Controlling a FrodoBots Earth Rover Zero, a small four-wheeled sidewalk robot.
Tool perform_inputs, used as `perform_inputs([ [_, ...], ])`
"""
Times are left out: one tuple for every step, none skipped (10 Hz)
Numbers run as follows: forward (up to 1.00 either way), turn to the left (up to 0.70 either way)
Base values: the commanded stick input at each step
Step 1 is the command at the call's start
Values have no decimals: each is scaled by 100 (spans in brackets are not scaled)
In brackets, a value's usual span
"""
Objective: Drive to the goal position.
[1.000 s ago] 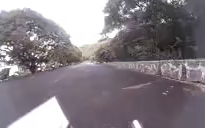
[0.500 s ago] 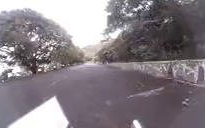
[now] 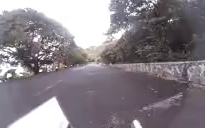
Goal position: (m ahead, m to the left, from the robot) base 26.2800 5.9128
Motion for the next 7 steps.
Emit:
perform_inputs([
  [100, 0],
  [100, 0],
  [100, 0],
  [100, 0],
  [100, 0],
  [100, 0],
  [100, 0],
])
